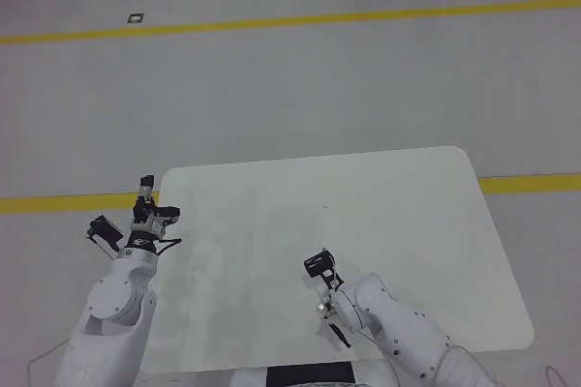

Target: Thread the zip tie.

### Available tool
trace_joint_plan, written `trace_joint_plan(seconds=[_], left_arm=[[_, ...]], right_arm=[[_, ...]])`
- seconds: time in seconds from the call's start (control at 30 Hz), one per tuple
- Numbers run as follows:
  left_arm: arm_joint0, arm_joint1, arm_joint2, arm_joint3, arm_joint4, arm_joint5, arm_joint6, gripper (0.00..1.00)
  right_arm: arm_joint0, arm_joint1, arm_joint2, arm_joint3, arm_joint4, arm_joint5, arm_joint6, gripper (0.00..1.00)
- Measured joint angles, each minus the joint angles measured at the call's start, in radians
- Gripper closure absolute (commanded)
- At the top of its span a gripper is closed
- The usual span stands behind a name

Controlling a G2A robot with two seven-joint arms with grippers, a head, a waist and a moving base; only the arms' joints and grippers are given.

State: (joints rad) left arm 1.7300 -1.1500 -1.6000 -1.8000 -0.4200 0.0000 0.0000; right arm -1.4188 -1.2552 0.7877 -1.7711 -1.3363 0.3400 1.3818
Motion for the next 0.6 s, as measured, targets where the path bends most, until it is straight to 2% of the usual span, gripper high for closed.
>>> trace_joint_plan(seconds=[0.23, 0.43, 0.6], left_arm=[[0.0, 0.0, 0.0, 0.0, 0.0, 0.0, 0.0, 0.0], [0.0, 0.0, 0.0, 0.0, 0.0, 0.0, 0.0, 0.0], [0.0, 0.0, 0.0, 0.0, 0.0, 0.0, 0.0, 0.0]], right_arm=[[-0.02, -0.001, 0.008, -0.034, -0.031, 0.0, 0.008, 1.0], [-0.051, 0.002, 0.018, -0.095, -0.065, -0.007, 0.008, 1.0], [-0.084, 0.007, 0.041, -0.157, -0.059, -0.034, 0.008, 1.0]])
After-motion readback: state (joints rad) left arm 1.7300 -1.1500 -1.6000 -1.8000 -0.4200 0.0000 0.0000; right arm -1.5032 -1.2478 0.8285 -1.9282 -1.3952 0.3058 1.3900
